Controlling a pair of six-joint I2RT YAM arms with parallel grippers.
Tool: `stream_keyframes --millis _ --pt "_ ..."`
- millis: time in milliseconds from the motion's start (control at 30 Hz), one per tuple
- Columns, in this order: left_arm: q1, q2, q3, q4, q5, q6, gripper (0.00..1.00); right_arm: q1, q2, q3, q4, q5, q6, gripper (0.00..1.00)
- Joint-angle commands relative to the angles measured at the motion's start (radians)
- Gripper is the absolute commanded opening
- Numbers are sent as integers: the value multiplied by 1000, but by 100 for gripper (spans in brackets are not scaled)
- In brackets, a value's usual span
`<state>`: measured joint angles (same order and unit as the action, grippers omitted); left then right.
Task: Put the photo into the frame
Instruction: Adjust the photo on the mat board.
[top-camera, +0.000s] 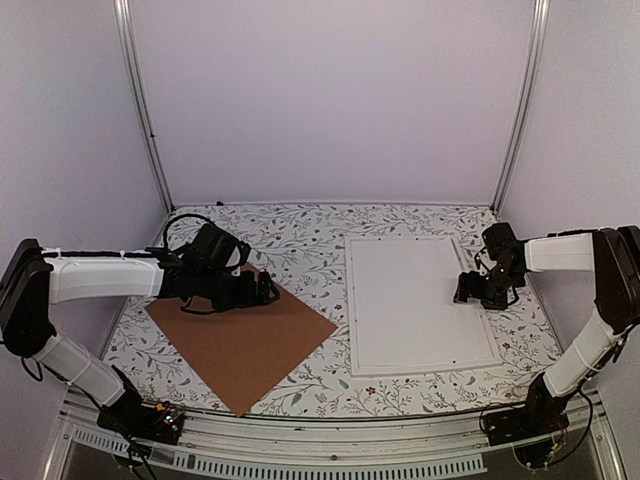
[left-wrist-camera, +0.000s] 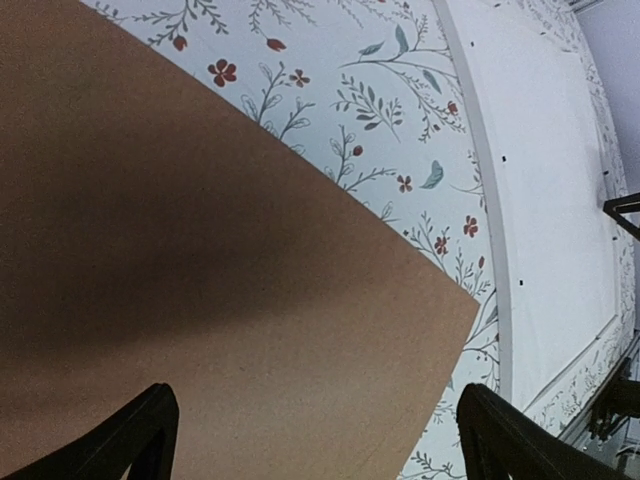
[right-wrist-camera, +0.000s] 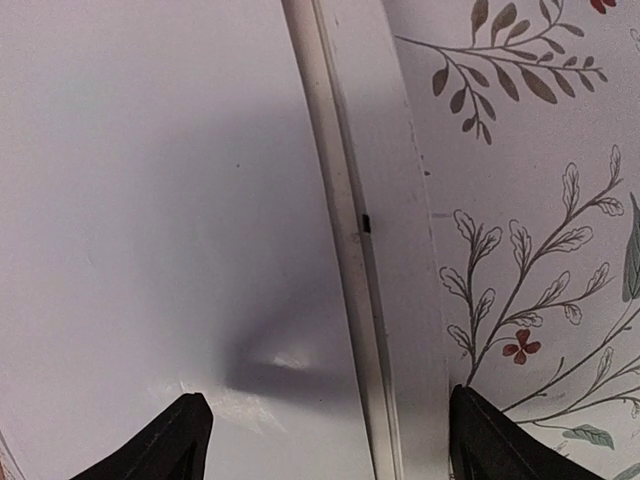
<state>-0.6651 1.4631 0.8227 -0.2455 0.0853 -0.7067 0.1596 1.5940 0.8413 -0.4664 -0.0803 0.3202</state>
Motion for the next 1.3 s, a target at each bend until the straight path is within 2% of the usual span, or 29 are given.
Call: stream_keyframes --millis 0,400,733,1100,1267 --pt "-10 -48 -22 -52 -74 12 100 -3 28 -5 35 -19 -18 82" --pt "-8 -38 -1 -91 -111 39 100 -3 49 -6 30 19 -36 70" --pt "-7 -44 -2 -111 -138 43 100 -4 54 45 11 33 -43 65" --pt "8 -60 -11 -155 -200 44 100 -18 26 94 -41 117 -53 64" --pt "53 -108 -51 -172 -211 12 100 -13 -34 133 -80 132 -47 73"
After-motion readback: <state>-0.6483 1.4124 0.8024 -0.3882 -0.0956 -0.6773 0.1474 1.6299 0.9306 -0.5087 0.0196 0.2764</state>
